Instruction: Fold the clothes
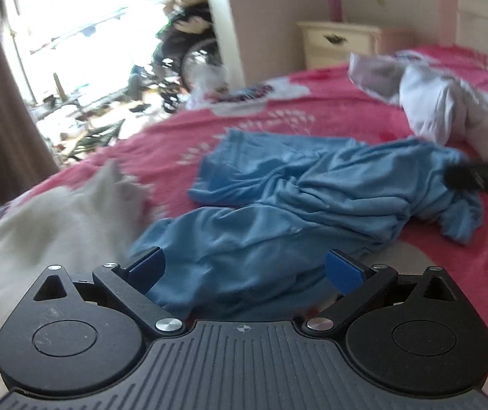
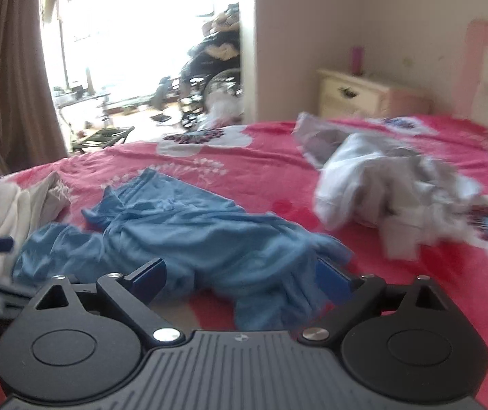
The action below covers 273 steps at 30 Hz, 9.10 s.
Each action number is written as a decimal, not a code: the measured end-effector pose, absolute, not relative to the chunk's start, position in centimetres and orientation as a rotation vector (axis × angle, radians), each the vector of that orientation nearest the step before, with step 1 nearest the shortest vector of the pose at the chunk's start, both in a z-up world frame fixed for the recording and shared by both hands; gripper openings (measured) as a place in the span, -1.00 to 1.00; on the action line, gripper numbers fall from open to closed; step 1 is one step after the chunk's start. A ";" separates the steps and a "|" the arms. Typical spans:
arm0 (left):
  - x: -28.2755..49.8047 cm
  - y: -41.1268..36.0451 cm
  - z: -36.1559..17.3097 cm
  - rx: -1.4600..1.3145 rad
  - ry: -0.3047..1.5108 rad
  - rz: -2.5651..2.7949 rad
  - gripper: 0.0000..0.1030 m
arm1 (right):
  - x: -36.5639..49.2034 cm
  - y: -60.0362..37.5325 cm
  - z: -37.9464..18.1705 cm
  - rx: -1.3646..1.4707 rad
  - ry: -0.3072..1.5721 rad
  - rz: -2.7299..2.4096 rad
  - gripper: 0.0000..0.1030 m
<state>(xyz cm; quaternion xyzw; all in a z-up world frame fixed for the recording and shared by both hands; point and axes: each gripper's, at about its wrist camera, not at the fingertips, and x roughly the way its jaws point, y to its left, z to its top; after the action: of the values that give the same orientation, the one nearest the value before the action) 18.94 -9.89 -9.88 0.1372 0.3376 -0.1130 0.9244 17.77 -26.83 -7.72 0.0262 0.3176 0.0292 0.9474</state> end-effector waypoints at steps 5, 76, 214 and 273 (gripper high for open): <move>21.7 -11.3 -11.9 0.326 0.734 -0.266 0.92 | 24.2 -26.8 -9.7 0.112 0.709 0.089 0.75; -10.7 2.7 -11.0 0.078 0.902 -0.527 -0.53 | -11.3 -19.1 -5.2 0.113 0.969 0.311 -0.76; -9.8 -13.8 -10.3 0.841 0.763 -0.935 -0.03 | -27.8 -33.2 -3.5 0.328 1.057 0.064 -0.93; -12.7 -1.2 9.5 0.099 0.326 -0.476 -0.75 | -28.9 -25.1 14.3 -0.033 0.310 0.026 -0.93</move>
<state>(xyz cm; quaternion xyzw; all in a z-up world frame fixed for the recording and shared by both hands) -12.72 -1.23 9.54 0.0488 0.1609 -0.2347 0.9574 -28.91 -25.12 14.30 -0.0166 0.1543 0.0130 0.9878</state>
